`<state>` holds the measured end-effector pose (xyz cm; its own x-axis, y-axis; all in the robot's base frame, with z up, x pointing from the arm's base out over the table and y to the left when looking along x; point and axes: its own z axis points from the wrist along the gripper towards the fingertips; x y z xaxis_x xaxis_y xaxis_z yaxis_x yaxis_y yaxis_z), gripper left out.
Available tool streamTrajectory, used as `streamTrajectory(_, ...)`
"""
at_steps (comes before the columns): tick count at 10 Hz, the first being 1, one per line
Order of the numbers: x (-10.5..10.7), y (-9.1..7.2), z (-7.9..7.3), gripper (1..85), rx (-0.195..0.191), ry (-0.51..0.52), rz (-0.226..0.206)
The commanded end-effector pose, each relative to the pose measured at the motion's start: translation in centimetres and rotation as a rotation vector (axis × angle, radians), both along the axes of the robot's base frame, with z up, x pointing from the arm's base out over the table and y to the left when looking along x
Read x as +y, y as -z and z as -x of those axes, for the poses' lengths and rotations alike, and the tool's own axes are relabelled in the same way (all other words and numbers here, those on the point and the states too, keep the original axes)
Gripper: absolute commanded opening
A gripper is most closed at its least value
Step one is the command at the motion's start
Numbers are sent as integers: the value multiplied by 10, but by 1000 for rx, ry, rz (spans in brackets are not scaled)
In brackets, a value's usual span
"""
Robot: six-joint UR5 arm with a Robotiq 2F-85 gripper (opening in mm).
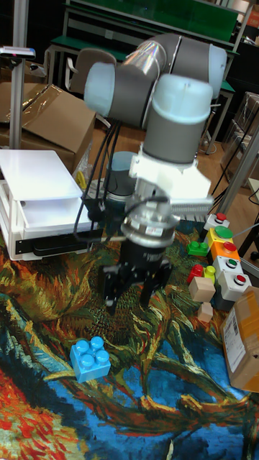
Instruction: Put things in the drawer
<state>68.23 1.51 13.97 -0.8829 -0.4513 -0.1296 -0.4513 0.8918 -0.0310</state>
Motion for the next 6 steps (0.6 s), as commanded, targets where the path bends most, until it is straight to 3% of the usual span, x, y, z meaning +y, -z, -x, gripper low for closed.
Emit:
streamTrajectory(1, -14, 18, -21, 643, 17, -33, -9)
streamTrajectory(4, -14, 18, -21, 653, 21, 49, -21)
streamTrajectory(6, -32, 27, -25, 650, 29, 123, 29)
